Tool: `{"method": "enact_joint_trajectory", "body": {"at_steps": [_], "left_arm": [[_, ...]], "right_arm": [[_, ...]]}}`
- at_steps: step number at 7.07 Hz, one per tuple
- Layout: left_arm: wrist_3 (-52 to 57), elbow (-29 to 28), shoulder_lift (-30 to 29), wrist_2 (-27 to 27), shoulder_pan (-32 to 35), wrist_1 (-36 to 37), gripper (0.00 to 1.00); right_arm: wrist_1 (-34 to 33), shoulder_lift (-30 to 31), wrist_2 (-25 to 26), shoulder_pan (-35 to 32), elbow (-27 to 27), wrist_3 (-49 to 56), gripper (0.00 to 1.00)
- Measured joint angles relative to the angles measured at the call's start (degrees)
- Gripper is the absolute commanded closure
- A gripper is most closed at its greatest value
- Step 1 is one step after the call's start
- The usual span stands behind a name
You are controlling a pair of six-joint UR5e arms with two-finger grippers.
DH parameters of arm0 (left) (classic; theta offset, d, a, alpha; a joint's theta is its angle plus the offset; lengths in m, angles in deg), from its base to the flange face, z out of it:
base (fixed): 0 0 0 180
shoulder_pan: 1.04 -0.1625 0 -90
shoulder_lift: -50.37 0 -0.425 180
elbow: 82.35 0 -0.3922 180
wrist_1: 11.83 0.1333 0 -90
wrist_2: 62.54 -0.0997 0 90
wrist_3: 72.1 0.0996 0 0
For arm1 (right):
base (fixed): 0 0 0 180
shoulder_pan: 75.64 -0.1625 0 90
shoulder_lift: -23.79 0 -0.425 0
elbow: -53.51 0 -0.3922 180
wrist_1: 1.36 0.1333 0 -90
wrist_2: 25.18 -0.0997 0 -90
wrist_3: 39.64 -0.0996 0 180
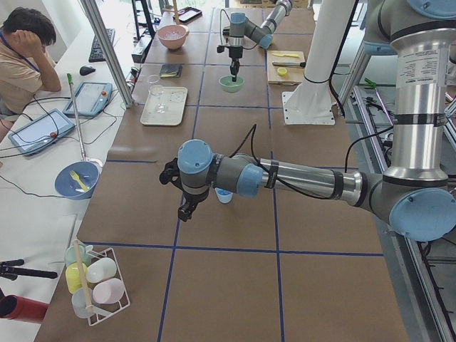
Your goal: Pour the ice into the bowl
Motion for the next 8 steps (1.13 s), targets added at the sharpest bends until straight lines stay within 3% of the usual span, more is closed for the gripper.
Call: {"method": "enact_joint_trajectory", "body": {"at_steps": [3, 4, 5, 6, 8], "left_arm": [[-3.9, -1.3, 0.1, 3.6, -0.4, -11.9, 0.0], [-8.1, -1.7, 0.3, 3.6, -0.6, -15.8, 0.0], [-13.9, -1.8, 0.7, 3.2, -1.3, -19.5, 0.0], [-23.3, -1.8, 1.2, 0.9, -3.7, -25.4, 0.0], [-43.9, -1.1, 5.5, -9.2, -11.8, -42.1, 0.0]], "right_arm": [[-3.5, -13.3, 9.7, 6.8, 10.5, -5.8, 1.0], [-3.5, -15.8, 11.5, 7.6, 13.6, -6.3, 0.64], [-3.5, -17.1, 12.1, 7.9, 15.4, -6.6, 0.01], [-3.5, -18.0, 12.3, 7.9, 16.2, -7.2, 0.0], [-3.5, -19.3, 10.7, 5.4, 14.5, -8.7, 0.0]]}}
